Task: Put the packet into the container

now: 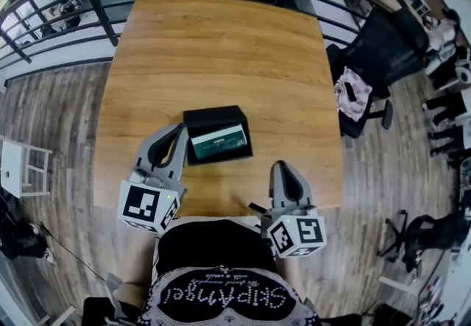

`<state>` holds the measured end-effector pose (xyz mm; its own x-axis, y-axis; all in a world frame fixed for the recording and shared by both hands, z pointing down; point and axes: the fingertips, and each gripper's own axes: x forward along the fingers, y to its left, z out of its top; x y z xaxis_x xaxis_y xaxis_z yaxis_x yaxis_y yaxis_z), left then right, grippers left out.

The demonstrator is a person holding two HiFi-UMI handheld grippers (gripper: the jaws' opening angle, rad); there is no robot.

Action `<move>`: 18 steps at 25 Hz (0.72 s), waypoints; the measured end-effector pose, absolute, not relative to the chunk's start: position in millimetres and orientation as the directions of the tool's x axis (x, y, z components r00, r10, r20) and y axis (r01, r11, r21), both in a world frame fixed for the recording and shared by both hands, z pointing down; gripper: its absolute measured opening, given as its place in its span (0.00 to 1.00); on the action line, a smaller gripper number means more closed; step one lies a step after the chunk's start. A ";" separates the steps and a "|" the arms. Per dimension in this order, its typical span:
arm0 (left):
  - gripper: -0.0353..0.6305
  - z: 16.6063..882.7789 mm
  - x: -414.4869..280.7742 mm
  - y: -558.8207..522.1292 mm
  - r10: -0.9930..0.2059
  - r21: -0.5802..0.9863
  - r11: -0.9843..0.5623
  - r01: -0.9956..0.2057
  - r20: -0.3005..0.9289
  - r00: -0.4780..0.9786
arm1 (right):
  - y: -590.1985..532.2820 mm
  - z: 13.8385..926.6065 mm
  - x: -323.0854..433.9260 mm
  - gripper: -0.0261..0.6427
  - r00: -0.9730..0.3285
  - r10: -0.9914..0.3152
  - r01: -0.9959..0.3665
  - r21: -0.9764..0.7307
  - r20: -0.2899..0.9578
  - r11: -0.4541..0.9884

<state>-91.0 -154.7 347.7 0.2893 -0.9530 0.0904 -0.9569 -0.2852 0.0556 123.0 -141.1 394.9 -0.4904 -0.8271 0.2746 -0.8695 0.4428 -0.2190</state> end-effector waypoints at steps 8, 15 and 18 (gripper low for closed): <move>0.09 340.2 -128.9 -107.5 -0.987 0.070 -0.142 -0.987 0.062 0.146 | -142.9 380.1 107.5 0.10 -0.540 -0.809 -0.840 -0.209 0.231 0.501; 0.09 350.4 -147.1 -76.3 -0.995 0.096 -0.059 -0.994 0.078 0.066 | -139.0 379.0 102.3 0.10 -0.558 -0.799 -0.829 -0.195 0.223 0.524; 0.09 354.3 -146.5 -67.8 -0.995 0.103 -0.056 -0.993 0.080 0.064 | -135.8 381.0 99.3 0.10 -0.565 -0.793 -0.824 -0.194 0.226 0.532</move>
<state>-146.5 -67.8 354.3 0.0645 -0.9947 0.0796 -0.9931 -0.0561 0.1030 99.3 -135.8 381.0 -0.5653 -0.7933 0.2263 -0.8242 0.5319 -0.1944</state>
